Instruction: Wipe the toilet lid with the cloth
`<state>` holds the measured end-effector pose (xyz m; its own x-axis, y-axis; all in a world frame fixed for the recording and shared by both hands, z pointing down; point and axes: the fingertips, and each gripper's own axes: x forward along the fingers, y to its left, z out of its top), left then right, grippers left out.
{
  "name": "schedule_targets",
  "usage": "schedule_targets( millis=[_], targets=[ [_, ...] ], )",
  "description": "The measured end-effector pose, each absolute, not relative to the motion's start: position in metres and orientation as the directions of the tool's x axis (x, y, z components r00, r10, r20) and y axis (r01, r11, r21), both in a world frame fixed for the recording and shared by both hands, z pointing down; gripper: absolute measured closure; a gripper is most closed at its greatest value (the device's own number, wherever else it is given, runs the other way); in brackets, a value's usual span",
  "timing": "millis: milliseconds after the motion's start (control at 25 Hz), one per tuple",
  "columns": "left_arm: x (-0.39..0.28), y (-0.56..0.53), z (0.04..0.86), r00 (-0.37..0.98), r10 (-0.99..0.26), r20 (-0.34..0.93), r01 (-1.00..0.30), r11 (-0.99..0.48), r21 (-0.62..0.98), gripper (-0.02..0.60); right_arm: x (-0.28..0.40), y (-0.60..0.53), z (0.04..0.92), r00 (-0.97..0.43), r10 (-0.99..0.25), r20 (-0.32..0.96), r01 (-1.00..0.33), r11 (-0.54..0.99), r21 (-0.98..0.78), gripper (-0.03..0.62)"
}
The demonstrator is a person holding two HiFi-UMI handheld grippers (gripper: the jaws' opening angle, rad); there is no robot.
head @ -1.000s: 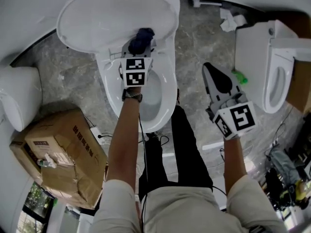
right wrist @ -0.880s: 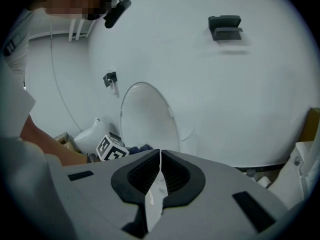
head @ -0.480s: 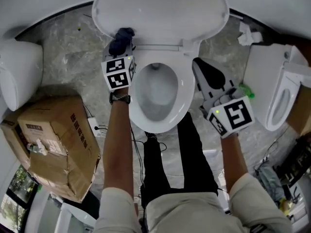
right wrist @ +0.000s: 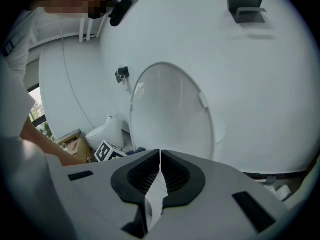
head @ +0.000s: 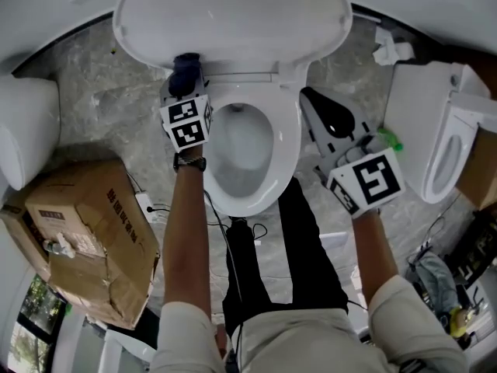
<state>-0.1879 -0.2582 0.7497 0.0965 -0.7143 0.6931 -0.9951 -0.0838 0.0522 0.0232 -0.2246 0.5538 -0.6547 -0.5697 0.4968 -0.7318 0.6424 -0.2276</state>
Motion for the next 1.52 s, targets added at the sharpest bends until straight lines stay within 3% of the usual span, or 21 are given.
schedule_targets(
  millis=[200,840,1200,1520],
  targets=[
    [-0.144,-0.265,0.761,0.101,-0.672,0.734,-0.995,-0.074,0.069,0.472,0.070,-0.224,0.562,-0.606,-0.602,0.519,-0.775,0.593,-0.218,0.565],
    [0.060,-0.275,0.726,0.392,-0.625,0.675,-0.919,-0.245,0.308,0.472,0.204,-0.211,0.548,-0.436,-0.714,0.548,-0.890,0.434,-0.143,0.565],
    [0.065,-0.288,0.624,0.456,-0.674,0.581,-0.890,-0.361,0.279,0.472,0.193,-0.223,0.468,-0.435,-0.764,0.476,-0.891,0.440,-0.108,0.565],
    [0.015,-0.260,0.539,0.429,-0.715,0.552,-0.901,-0.378,0.212,0.472,0.127,-0.276,0.405,-0.555,-0.721,0.415,-0.808,0.585,-0.064,0.565]
  ],
)
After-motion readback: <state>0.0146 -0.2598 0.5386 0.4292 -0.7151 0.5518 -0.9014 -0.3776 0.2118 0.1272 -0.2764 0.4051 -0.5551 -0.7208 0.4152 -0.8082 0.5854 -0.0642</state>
